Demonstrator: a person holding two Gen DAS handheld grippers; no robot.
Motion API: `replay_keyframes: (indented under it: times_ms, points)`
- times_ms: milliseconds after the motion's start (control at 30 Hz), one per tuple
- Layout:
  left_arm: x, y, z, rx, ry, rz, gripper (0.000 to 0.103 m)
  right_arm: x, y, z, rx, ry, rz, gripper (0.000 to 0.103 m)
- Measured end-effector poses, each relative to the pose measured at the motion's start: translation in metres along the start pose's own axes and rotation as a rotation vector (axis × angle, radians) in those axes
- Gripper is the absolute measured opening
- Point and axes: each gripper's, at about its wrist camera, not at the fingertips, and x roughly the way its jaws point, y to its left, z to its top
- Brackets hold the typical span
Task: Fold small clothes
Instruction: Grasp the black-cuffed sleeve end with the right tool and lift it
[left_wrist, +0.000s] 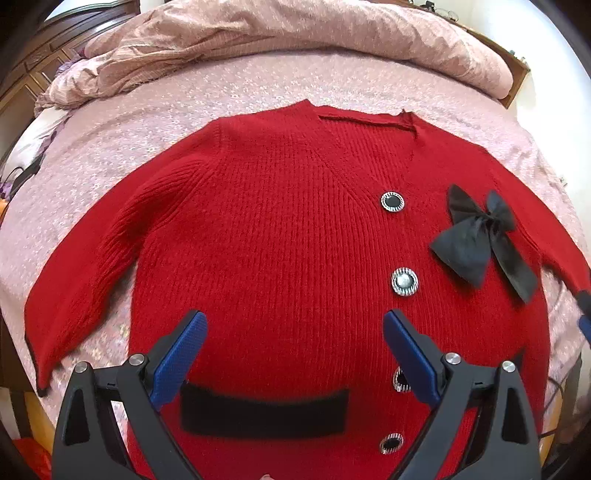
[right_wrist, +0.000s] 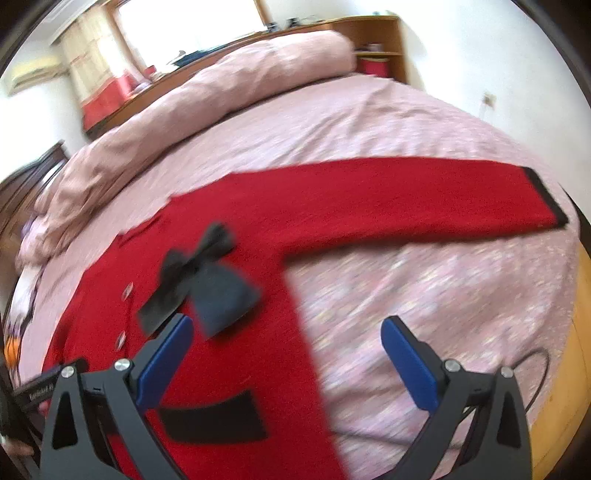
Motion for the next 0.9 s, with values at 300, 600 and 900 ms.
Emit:
replay_keyframes:
  times_ms: [300,600,900]
  points:
    - [0.038,-0.009,0.012,-0.015,0.068,0.018,0.092,0.015,-0.090,0.041,0.190,-0.027,-0.132,0.103]
    - [0.050,-0.011,0.004,-0.010,0.050,0.038,0.098,0.044,-0.160,0.052,0.332,0.003,-0.196,0.103]
    - [0.047,-0.015,-0.005,-0.001,0.019,0.053,0.100,0.062,-0.180,0.069,0.346,-0.056,-0.185,0.103]
